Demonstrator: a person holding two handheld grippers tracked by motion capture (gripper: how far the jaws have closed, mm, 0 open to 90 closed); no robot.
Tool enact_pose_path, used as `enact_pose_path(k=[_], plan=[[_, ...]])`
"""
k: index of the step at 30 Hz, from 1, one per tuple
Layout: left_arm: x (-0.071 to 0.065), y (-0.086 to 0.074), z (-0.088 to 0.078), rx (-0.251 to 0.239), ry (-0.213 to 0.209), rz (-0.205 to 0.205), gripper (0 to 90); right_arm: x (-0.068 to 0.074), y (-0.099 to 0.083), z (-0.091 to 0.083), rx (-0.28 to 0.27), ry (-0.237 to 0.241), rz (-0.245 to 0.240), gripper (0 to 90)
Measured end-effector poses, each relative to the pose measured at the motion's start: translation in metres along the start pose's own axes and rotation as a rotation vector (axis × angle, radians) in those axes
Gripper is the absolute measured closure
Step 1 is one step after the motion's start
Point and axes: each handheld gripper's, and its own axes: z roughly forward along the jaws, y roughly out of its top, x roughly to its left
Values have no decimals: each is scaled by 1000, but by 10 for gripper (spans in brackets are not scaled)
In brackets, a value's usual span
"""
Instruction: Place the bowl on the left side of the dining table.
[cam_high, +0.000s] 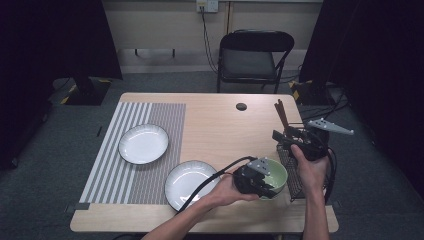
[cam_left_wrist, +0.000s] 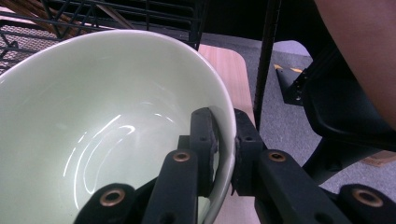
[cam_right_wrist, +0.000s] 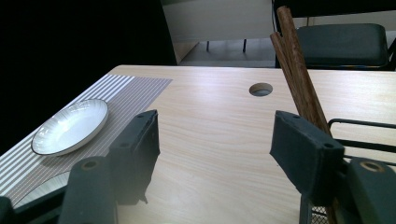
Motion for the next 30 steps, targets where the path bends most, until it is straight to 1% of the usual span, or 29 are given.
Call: enact_pose_path(k=[2,4,8,10,11,13,16,18,21,23,25,27,29,30], plan=[[1,0,0,-3,-4,0,819,0,0,0,-2,-1,2,319],[2,1,-1,-6,-12,-9,820,0,0,-1,-3,-5,0,319],[3,2,-3,-12,-20,-15,823,1,1,-2,-8,-4,-3,319],[4,3,-5,-40,-31,-32,828,1,1,-2,-8,-4,-2,319],[5,4,-7,-44,-41,-42,830,1,1,-2,-8,-4,-2,319],[6,4,-7,-42,-51,-50,831,1,1,-2,-7,-5,-2,318],[6,6,-8,-40,-52,-53,831,2,1,-3,-11,-7,-7,318],[9,6,-9,-54,-71,-74,831,2,1,-3,-14,-6,-5,318],[10,8,-10,-46,-81,-80,831,2,1,-3,-12,-7,-8,318],[13,7,-13,-69,-100,-106,831,3,1,-2,-11,-6,-8,318],[13,5,-13,-75,-105,-103,831,3,1,-2,-10,-6,-9,318],[13,4,-13,-83,-110,-109,830,3,1,-3,-13,-8,-8,318],[11,4,-11,-78,-93,-92,830,3,1,-3,-11,-8,-8,318],[10,4,-11,-70,-87,-92,829,3,1,-3,-12,-8,-8,318]])
